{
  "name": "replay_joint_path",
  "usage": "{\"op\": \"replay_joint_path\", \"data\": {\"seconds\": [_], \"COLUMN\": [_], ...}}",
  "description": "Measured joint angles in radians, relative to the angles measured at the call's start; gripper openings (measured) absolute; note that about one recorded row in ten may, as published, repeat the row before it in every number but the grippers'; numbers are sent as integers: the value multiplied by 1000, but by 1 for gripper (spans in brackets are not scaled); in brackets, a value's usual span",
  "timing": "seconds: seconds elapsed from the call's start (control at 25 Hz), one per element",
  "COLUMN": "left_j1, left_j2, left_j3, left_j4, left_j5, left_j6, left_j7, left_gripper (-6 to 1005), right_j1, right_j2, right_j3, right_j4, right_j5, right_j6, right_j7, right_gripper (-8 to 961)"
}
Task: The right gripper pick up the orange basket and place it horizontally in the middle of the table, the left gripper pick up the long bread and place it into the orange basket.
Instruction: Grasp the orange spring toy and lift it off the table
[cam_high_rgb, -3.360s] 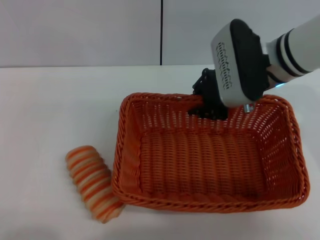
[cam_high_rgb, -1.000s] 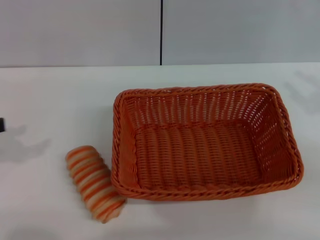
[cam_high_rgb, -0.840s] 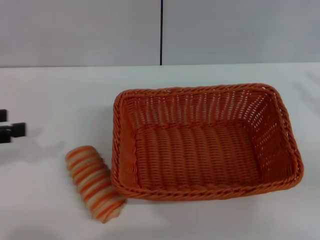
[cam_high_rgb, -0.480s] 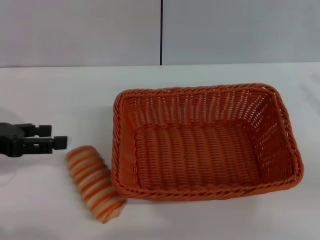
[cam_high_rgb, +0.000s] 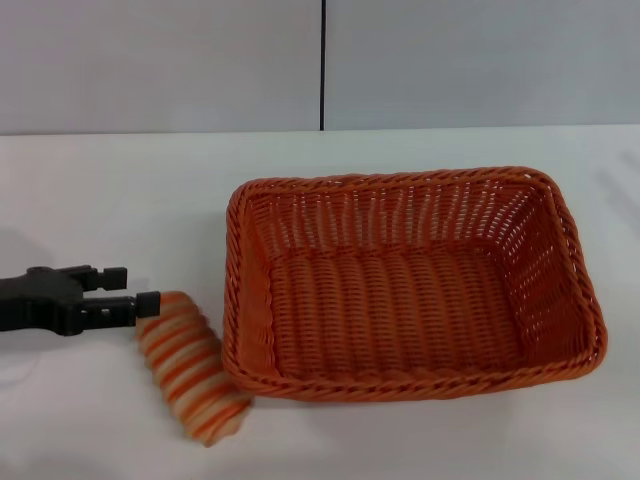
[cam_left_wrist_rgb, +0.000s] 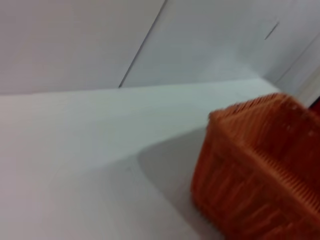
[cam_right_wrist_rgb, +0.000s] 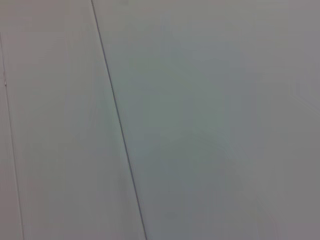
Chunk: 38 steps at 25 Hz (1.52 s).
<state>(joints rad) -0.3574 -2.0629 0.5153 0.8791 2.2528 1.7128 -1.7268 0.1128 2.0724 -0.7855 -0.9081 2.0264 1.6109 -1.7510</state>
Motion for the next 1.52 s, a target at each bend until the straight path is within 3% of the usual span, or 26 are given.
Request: {"op": "replay_joint_path", "data": {"seconds": [0.28, 0.76, 1.12, 1.32, 1.52], "left_j1": [13, 5, 3, 6, 10], "left_j2": [-3, 0, -2, -4, -5], "left_j3": [93, 97, 99, 116, 146], "left_j4": [-12, -61, -73, -74, -75], "left_j5": [-5, -6, -6, -6, -8], "left_j6": [-73, -89, -110, -169, -202], "left_j7": [27, 38, 60, 74, 93], "left_gripper": [819, 818, 760, 698, 512], "right_j1": [-4, -1, 3, 4, 2], "right_j2": [2, 1, 0, 0, 0], "right_j3": [-2, 2, 2, 3, 12], "right_j4": [11, 51, 52, 52, 53], "right_j5": [-4, -4, -4, -4, -4], "right_j6": [1, 6, 0, -1, -1], "right_j7": [-1, -23, -26, -27, -27], "right_gripper": [545, 545, 545, 545, 545]}}
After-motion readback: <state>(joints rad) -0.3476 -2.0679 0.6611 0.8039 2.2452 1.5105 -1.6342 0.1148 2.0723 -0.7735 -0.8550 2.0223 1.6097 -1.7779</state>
